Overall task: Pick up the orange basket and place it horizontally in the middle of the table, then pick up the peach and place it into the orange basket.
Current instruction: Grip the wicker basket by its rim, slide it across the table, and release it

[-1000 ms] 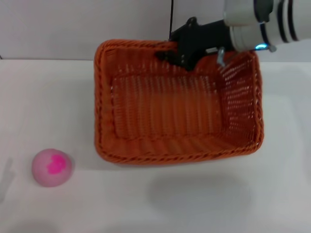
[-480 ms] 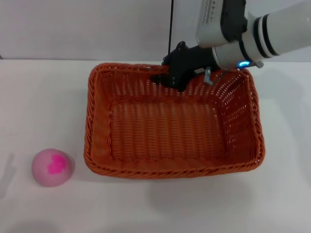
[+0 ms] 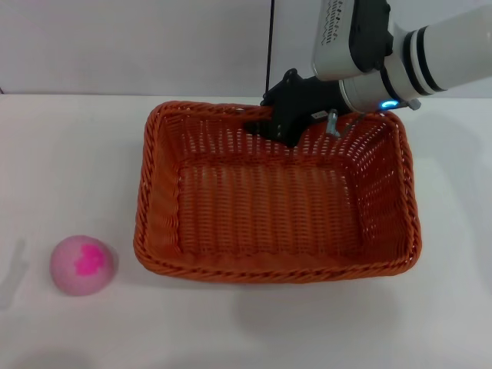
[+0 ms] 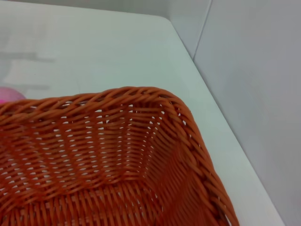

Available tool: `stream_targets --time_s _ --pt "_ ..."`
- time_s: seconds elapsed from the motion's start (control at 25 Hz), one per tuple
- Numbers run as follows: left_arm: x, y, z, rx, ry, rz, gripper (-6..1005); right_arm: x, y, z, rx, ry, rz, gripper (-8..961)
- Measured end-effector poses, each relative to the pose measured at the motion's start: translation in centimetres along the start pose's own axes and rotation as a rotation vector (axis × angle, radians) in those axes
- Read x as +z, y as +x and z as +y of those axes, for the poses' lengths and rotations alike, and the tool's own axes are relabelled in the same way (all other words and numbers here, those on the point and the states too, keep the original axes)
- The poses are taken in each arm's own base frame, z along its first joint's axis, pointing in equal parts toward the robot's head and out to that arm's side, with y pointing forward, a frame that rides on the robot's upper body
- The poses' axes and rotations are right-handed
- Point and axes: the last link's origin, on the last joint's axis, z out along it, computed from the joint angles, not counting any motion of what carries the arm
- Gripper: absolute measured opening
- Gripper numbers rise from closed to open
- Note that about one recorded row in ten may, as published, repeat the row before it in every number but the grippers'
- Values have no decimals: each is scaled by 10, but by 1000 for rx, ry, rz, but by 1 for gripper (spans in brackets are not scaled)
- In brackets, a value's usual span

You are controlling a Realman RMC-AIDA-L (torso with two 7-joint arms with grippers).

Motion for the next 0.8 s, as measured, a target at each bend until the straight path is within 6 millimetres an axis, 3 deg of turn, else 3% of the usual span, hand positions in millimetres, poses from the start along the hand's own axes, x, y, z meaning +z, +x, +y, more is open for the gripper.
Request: stream_targets --time_s 0.56,0.8 --pt "-1 1 1 -3 -2 6 831 -4 6 1 10 21 -12 234" --pt "-1 1 2 -3 -8 6 831 -6 6 1 -2 23 -16 480"
